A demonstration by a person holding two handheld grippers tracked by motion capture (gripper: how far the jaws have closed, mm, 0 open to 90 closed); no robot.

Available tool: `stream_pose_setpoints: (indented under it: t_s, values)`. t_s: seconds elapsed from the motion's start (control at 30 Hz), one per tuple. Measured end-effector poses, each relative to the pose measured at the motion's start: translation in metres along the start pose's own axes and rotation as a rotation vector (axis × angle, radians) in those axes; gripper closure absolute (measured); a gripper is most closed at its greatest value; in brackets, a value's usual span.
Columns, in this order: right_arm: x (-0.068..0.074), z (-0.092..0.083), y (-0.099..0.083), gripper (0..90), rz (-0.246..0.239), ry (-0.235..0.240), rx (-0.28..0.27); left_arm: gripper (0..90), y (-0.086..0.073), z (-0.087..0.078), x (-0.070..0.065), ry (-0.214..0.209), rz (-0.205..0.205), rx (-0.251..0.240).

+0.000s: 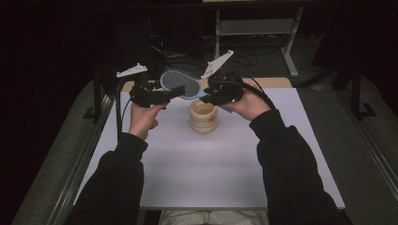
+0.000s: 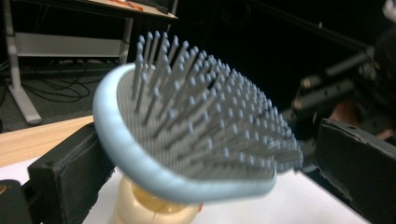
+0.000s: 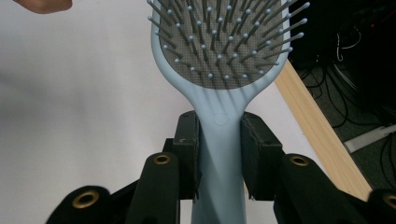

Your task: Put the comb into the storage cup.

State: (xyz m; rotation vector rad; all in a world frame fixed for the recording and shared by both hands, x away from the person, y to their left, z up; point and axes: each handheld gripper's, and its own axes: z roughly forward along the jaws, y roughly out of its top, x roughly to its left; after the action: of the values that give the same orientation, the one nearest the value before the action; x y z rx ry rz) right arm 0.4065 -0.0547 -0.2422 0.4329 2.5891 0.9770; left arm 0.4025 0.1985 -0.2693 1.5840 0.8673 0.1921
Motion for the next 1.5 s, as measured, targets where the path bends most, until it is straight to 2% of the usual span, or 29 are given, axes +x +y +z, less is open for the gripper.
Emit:
stream_pose_setpoints:
  t_s: [0.27, 0.47, 0.63, 0.73, 0.83, 0.9, 0.97, 1.1, 1.27, 1.4, 1.5]
  values:
    - [-0.001, -0.002, -0.001, 68.4, 0.004, -0.022, -0.009, 6.4, 0.002, 0.010, -0.003, 0.022, -0.009, -0.012]
    - [0.000, -0.004, -0.002, 68.2, 0.001, -0.051, -0.015, 17.1, 0.003, 0.012, -0.003, 0.019, -0.017, -0.033]
    - [0.002, 0.002, -0.001, 68.1, -0.005, -0.086, -0.001, 31.5, 0.004, 0.013, -0.006, -0.025, 0.012, -0.046]
    - [0.003, 0.006, -0.001, 68.0, -0.005, -0.097, 0.009, 38.6, 0.006, 0.012, -0.013, -0.014, 0.053, -0.061]
    - [0.003, 0.006, 0.000, 68.0, -0.002, -0.107, 0.001, 45.3, 0.009, 0.013, -0.019, -0.036, 0.083, -0.081]
    - [0.003, 0.006, 0.000, 68.0, 0.001, -0.110, 0.002, 48.4, 0.012, 0.014, -0.022, -0.037, 0.107, -0.081]
    - [0.002, 0.006, 0.000, 68.3, 0.010, -0.115, 0.003, 50.7, 0.014, 0.015, -0.027, -0.030, 0.146, -0.072]
    - [0.000, 0.005, -0.002, 68.4, 0.015, -0.120, -0.001, 53.1, 0.019, 0.019, -0.032, -0.036, 0.160, -0.061]
    - [-0.002, 0.004, -0.004, 68.4, 0.031, -0.118, -0.004, 55.1, 0.026, 0.023, -0.032, -0.055, 0.174, -0.022]
    - [-0.004, 0.006, -0.006, 68.5, 0.053, -0.113, -0.015, 55.9, 0.030, 0.026, -0.035, -0.044, 0.209, -0.007]
    - [-0.007, 0.005, -0.007, 68.1, 0.072, -0.109, -0.022, 56.1, 0.032, 0.028, -0.036, -0.041, 0.208, -0.001]
